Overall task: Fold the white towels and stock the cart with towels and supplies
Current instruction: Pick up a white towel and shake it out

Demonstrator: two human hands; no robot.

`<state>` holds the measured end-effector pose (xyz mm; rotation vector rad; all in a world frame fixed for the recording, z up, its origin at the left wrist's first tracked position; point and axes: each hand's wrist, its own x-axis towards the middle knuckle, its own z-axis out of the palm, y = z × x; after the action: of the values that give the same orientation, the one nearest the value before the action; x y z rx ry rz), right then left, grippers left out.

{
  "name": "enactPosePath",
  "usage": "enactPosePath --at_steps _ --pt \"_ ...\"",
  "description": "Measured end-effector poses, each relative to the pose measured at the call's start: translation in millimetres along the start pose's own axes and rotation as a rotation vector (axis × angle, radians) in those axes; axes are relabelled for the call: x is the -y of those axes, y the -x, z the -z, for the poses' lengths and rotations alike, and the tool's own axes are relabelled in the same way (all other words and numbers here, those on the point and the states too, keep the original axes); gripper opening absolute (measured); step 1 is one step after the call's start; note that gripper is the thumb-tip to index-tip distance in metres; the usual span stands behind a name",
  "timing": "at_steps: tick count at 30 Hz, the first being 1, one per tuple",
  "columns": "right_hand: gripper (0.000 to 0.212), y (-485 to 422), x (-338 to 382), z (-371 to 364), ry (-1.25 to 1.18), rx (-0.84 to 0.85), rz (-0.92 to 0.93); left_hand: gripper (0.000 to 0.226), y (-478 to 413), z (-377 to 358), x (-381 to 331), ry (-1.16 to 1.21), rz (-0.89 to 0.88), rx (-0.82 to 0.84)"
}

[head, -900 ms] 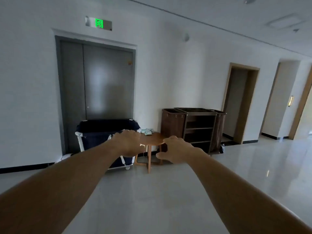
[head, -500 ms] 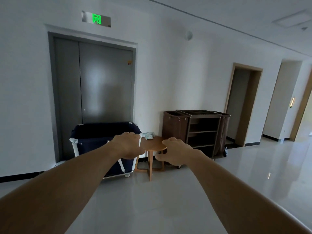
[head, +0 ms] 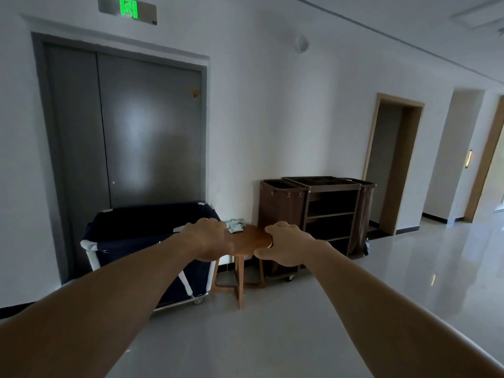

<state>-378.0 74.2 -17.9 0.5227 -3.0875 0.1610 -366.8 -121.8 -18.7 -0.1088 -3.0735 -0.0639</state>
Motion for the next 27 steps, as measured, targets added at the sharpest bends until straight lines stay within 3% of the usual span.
enactPosePath --at_steps 4,7,10,13,17,27 --pt "0.083 -71.9 -29.2 7.6 -0.057 0.007 0.031 0.059 -73.0 -2.2 3.3 -0.015 0.028 -0.024" --pt "0.074 -125.3 -54.5 12.2 -0.067 -0.005 0.054 0.063 -127.5 -0.8 2.5 -0.043 0.054 -0.035" --pt "0.069 -180.2 -75.0 9.1 -0.078 -0.015 0.068 0.057 -177.5 -7.1 4.7 -0.039 0.052 -0.021" --pt "0.079 -231.0 -82.6 3.9 -0.100 0.015 0.077 0.052 -225.1 -15.4 17.8 -0.055 0.051 -0.004" --pt "0.071 -315.0 -83.9 -6.4 -0.074 -0.008 0.095 0.064 -298.5 -23.9 49.3 -0.067 0.061 -0.022" --pt "0.077 -513.6 -65.9 -8.4 -0.007 -0.022 0.059 0.060 -486.6 -32.1 157.3 0.023 0.071 -0.022"
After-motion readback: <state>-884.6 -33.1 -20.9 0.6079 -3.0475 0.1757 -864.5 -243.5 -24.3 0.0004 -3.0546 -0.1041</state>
